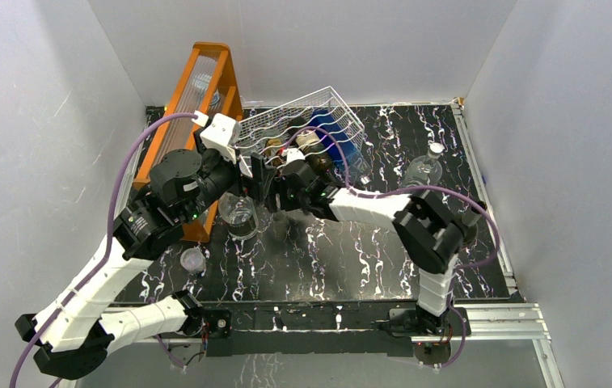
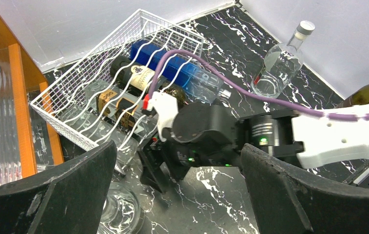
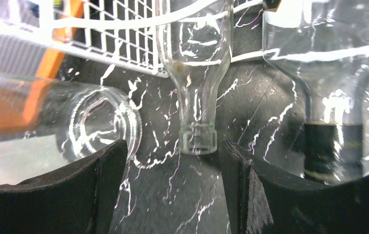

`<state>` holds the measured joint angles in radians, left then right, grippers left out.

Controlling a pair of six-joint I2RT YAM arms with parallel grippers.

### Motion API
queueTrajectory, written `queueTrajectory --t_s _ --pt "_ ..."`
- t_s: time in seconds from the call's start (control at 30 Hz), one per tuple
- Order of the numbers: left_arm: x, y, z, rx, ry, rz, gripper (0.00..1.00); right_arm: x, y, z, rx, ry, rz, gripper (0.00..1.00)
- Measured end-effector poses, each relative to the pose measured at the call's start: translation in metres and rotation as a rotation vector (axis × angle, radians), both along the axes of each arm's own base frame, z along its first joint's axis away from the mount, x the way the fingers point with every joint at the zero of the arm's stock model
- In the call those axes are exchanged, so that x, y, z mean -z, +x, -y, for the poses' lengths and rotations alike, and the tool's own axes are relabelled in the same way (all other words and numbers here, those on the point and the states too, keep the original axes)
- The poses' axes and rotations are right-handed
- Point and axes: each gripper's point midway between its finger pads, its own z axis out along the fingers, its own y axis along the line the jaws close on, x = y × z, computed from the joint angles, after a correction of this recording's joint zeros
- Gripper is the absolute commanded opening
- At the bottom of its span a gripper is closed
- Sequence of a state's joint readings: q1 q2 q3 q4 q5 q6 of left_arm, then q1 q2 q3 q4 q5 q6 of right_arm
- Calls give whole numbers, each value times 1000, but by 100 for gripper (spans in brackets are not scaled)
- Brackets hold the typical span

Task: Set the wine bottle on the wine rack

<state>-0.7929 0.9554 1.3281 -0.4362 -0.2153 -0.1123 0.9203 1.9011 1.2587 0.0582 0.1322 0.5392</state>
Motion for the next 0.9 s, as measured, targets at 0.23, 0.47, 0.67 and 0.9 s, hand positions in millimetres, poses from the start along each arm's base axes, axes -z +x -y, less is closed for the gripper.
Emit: queueTrajectory --t_s 0.23,0.47,0.67,0.9 --pt "-6 -4 -8 -11 -4 18 98 -85 -9 33 32 76 135 79" --pt "-6 -15 -19 -12 -13 27 98 -149 -9 113 195 16 232 80" --pt "20 -22 -25 -14 12 -11 98 -168 -9 206 406 -137 267 81" --pt "46 -25 -25 -8 45 -59 98 -182 13 304 667 -295 284 83"
